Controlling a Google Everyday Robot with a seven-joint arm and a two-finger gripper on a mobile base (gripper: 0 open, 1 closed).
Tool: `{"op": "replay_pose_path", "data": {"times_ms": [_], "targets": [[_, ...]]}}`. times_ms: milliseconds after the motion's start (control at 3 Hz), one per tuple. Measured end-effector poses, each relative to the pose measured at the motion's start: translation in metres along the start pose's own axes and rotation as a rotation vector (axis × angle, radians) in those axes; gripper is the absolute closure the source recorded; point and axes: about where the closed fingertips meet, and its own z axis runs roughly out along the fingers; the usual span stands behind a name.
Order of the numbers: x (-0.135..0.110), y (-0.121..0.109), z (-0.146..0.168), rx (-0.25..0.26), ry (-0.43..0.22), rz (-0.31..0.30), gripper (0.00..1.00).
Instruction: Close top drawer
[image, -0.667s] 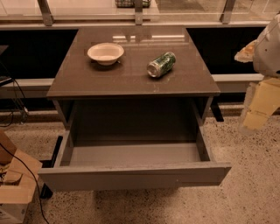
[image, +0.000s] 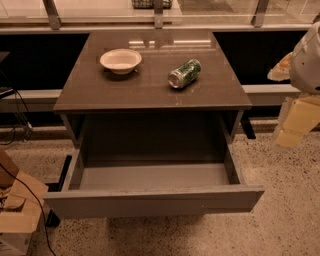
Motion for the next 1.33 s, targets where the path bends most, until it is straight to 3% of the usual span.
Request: {"op": "replay_pose_path", "data": {"times_ms": [333,1000,1333], "targets": [[0.009,0.015,0.013,-0.028,0.006,0.007,0.41],[0.015,0.07,0.064,-0.157,-0.054,0.047,0.87],[0.016,0.075,0.068,-0.167,-0.054,0.049,1.0]]}}
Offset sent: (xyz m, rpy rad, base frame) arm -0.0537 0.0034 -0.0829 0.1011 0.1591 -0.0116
